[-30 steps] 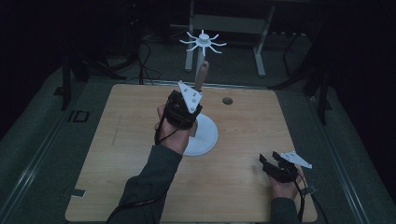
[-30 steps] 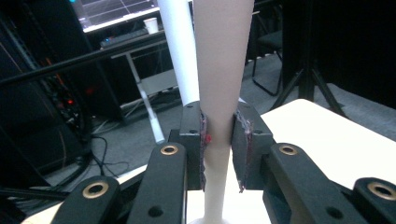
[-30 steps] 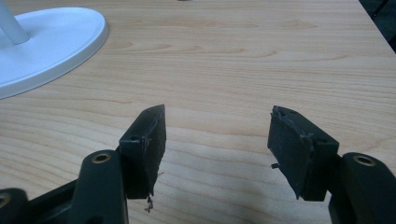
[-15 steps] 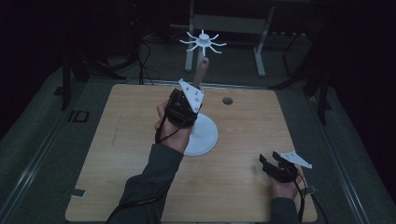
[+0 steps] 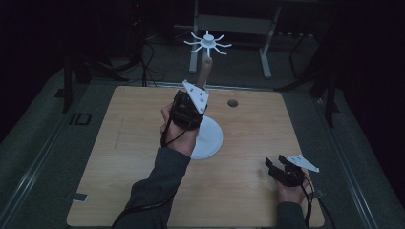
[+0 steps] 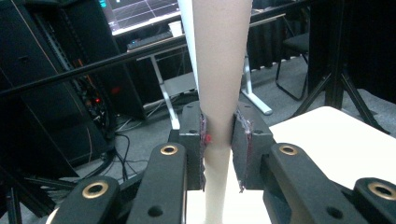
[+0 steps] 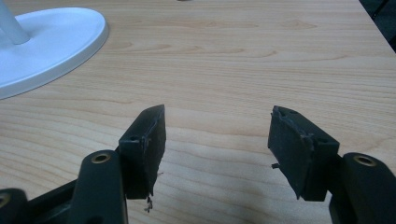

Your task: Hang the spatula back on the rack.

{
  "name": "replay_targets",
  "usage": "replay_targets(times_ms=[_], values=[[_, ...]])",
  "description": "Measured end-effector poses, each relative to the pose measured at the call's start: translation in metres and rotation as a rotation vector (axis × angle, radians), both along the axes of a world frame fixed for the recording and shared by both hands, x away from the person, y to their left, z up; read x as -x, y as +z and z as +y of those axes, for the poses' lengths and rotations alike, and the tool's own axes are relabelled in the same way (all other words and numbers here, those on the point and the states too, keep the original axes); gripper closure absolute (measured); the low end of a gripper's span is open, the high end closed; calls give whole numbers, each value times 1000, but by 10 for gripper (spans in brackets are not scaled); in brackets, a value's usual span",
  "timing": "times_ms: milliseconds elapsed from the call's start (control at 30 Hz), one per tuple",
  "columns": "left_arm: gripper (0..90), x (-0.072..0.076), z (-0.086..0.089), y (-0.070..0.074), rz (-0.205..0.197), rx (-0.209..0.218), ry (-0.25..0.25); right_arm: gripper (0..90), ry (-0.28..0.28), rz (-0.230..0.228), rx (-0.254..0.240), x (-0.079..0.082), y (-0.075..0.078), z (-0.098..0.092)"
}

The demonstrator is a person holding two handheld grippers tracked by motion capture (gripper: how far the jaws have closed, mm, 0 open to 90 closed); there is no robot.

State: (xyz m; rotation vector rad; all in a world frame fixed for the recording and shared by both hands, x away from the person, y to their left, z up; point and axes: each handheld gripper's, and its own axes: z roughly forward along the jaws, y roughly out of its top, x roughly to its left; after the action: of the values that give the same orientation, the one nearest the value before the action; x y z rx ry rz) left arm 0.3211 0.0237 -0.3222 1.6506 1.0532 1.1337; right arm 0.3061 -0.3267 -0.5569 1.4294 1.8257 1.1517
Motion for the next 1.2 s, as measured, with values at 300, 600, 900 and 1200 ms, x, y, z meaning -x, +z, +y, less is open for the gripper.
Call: replay_targets(times_ms=[300,600,900,1200], values=[[755,-4,-2,2,12,1,7,366,0,0,0,0,0,0],[754,-7,-3,1,17,8,16,365,0,0,-1,0,0,0],[754,-11,-3,1,21,7,25,365,1,0,0,0,0,0],[752,-14,-6,1,21,11,31,364,1,1,-2,0,0,0]])
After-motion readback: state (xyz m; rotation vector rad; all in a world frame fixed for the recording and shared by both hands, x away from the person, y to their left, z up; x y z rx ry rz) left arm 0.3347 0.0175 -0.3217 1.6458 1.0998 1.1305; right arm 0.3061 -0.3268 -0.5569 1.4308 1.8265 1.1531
